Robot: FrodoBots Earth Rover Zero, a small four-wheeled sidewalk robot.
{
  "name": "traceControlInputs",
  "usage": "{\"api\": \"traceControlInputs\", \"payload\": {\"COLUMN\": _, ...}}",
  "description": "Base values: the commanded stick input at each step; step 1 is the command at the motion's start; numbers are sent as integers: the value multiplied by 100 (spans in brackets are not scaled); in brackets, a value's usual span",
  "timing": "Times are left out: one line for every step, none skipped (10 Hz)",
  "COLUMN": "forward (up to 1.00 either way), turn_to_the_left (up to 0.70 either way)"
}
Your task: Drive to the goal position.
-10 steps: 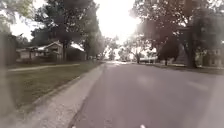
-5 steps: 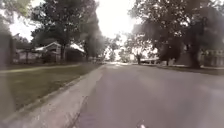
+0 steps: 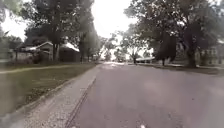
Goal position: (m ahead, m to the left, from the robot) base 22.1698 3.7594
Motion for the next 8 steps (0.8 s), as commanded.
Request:
{"api": "traceControlInputs", "payload": {"forward": 100, "turn_to_the_left": 0}}
{"api": "traceControlInputs", "payload": {"forward": 100, "turn_to_the_left": 0}}
{"api": "traceControlInputs", "payload": {"forward": 100, "turn_to_the_left": 0}}
{"api": "traceControlInputs", "payload": {"forward": 100, "turn_to_the_left": 0}}
{"api": "traceControlInputs", "payload": {"forward": 100, "turn_to_the_left": 0}}
{"api": "traceControlInputs", "payload": {"forward": 100, "turn_to_the_left": 0}}
{"api": "traceControlInputs", "payload": {"forward": 100, "turn_to_the_left": 0}}
{"api": "traceControlInputs", "payload": {"forward": 100, "turn_to_the_left": 0}}
